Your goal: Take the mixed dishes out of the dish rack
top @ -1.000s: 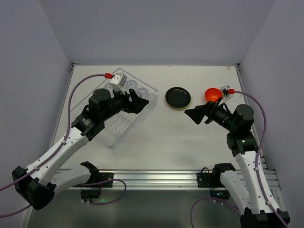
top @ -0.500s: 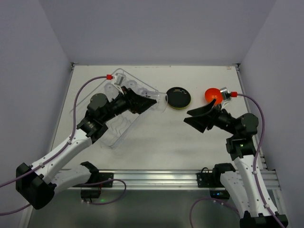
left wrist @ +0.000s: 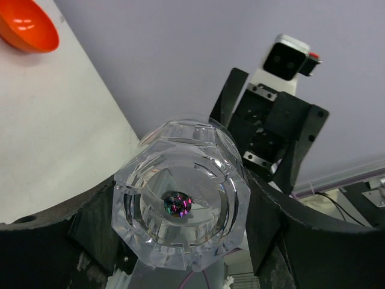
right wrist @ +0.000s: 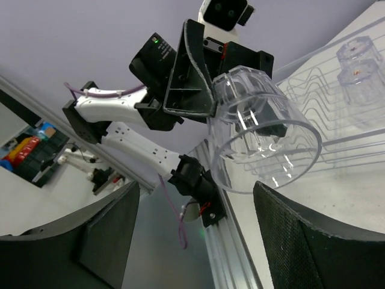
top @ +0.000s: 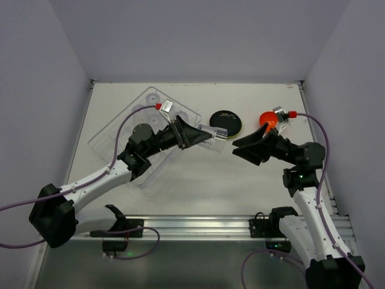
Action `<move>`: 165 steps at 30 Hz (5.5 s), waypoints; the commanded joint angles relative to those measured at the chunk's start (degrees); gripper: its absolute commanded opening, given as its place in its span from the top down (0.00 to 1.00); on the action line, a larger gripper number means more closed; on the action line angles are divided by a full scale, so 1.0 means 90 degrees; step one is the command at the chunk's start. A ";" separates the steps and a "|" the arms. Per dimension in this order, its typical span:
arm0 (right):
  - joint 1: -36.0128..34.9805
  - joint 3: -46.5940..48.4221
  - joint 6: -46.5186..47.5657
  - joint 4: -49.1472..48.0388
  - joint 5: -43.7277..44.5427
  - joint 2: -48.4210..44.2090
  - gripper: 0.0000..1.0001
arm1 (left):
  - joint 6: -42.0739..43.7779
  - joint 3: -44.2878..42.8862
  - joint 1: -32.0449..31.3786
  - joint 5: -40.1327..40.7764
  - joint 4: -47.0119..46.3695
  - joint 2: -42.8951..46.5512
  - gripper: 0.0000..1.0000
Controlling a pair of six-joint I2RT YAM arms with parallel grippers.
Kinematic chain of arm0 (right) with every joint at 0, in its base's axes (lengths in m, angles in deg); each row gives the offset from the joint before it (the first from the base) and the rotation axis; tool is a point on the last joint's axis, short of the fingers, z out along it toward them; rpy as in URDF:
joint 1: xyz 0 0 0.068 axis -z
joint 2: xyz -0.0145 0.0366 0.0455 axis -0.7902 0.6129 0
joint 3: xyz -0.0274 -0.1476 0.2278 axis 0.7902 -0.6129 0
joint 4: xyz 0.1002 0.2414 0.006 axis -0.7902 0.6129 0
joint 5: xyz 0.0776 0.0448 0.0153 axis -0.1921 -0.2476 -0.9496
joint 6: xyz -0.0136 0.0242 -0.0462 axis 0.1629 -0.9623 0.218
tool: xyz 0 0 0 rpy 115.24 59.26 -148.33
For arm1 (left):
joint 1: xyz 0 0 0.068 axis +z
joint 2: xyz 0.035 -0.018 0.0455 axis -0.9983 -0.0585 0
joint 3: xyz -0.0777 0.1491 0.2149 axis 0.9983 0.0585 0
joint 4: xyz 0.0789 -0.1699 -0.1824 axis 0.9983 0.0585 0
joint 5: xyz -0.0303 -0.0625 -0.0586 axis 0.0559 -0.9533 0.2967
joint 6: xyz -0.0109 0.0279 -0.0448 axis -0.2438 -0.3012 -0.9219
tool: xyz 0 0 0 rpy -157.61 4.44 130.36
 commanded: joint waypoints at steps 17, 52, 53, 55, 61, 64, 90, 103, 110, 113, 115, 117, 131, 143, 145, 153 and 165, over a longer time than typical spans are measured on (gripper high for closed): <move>-0.1396 0.0536 0.0680 -0.0483 0.1224 0.0914 0.43 | -0.0707 0.0458 -0.0801 0.1729 -0.1686 0.0242 1.00; -0.3406 0.4265 0.5067 0.8352 0.7048 0.3538 1.00 | 0.3892 -0.3524 -0.0472 0.8028 0.7492 0.0428 0.00; -0.3698 0.4373 0.5057 0.8403 0.7247 0.4015 1.00 | 0.3979 -0.3603 -0.0266 0.7912 0.7668 0.0321 0.00; -0.3905 0.4647 0.5009 0.8433 0.7765 0.4438 1.00 | 0.4185 -0.3769 0.0561 0.6978 0.7796 0.0232 0.00; -0.4159 0.5135 0.5242 0.8519 0.8331 0.6049 1.00 | 0.4410 -0.3965 0.0781 0.6221 0.7786 0.0515 0.00; -0.4267 0.5380 0.5427 0.8580 0.8450 0.6509 1.00 | 0.4439 -0.3965 0.0781 0.6300 0.7913 0.0457 0.00; -0.4091 0.4076 0.5076 0.7810 0.8860 0.3265 0.01 | 0.4517 -0.4081 0.1512 0.4709 0.7639 -0.1905 0.00; -0.4052 0.1826 0.5282 0.5357 0.7884 0.0855 0.01 | 0.4840 -0.4745 0.1904 0.4972 0.7620 -0.3449 0.00; -0.4052 0.1767 0.5350 0.5210 0.7747 0.0875 0.01 | 0.5132 -0.4961 0.2148 0.5060 0.7757 -0.3791 0.02; -0.4052 0.1680 0.5379 0.5054 0.7679 0.0788 0.01 | 0.5172 -0.4913 0.2158 0.4923 0.7660 -0.3870 0.04; -0.4052 0.1611 0.5448 0.4898 0.7572 0.0632 0.01 | 0.5172 -0.4835 0.2158 0.4826 0.7485 -0.3909 0.05; -0.4052 0.1436 0.5535 0.4607 0.7211 0.0389 0.01 | 0.5142 -0.4650 0.2168 0.4748 0.7183 -0.3899 0.07; -0.4052 0.1142 0.5711 0.4282 0.6526 0.0026 0.01 | 0.5045 -0.4531 0.2158 0.4307 0.6771 -0.4192 0.15; -0.4052 0.0996 0.5673 0.4185 0.6536 -0.0150 0.01 | 0.5064 -0.4454 0.2148 0.4454 0.6947 -0.4193 0.30; -0.4052 0.0986 0.5672 0.4165 0.6526 -0.0140 0.01 | 0.5016 -0.4444 0.2139 0.4444 0.6927 -0.4134 0.33; -0.4052 0.0937 0.5672 0.4136 0.6663 -0.0258 0.01 | 0.4976 -0.4463 0.1924 0.4347 0.6956 -0.3646 0.89; -0.4052 0.1034 0.5341 0.4282 0.7316 0.0035 0.01 | 0.4908 -0.4746 0.1426 0.4629 0.7591 -0.2552 1.00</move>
